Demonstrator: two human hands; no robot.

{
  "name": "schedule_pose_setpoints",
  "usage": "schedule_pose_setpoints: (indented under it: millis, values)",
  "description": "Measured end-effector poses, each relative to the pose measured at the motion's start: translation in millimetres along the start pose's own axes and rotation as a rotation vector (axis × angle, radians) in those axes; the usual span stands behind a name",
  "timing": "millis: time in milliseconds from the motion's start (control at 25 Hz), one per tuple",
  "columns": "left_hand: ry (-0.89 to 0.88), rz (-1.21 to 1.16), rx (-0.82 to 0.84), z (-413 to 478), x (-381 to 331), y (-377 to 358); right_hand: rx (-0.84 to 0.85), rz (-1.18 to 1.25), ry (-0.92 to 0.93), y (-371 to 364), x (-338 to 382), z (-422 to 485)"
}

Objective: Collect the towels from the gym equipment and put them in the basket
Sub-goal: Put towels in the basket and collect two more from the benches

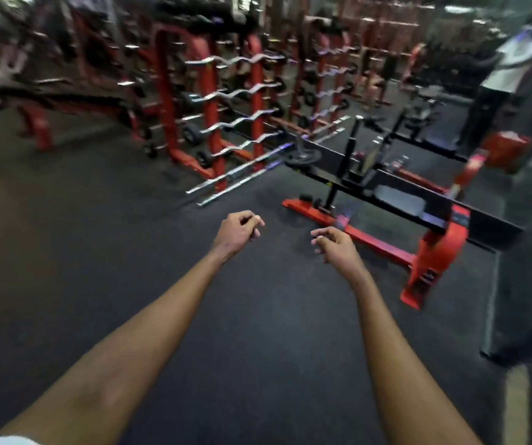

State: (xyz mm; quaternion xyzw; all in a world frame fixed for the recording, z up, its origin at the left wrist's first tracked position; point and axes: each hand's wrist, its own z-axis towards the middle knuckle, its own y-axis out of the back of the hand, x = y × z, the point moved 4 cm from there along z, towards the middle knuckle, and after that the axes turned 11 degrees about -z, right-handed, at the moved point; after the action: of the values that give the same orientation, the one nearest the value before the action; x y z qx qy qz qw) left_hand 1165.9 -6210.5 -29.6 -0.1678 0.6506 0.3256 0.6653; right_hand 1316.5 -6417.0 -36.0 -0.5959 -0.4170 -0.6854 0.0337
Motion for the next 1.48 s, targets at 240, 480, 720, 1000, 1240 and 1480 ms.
schedule_pose_setpoints:
  millis: [240, 480, 720, 1000, 1240, 1480]
  values:
    - [0.089, 0.068, -0.344, 12, 33, 206, 0.268, 0.005, 0.172, -166, 116, 91]
    - [0.182, 0.103, -0.649, -4, 52, 355, 0.484, 0.032, 0.293, -295, 217, 152]
    - [0.236, 0.139, -0.911, -19, 61, 456, 0.654, 0.035, 0.393, -408, 310, 210]
    - [0.35, 0.181, -1.114, -72, 99, 560, 0.858, -0.012, 0.507, -548, 392, 210]
    - [0.415, 0.192, -1.269, -107, 143, 687, 0.992, -0.027, 0.577, -709, 469, 187]
    - [0.453, 0.154, -1.322, -122, 187, 824, 1.067, -0.054, 0.58, -859, 552, 174]
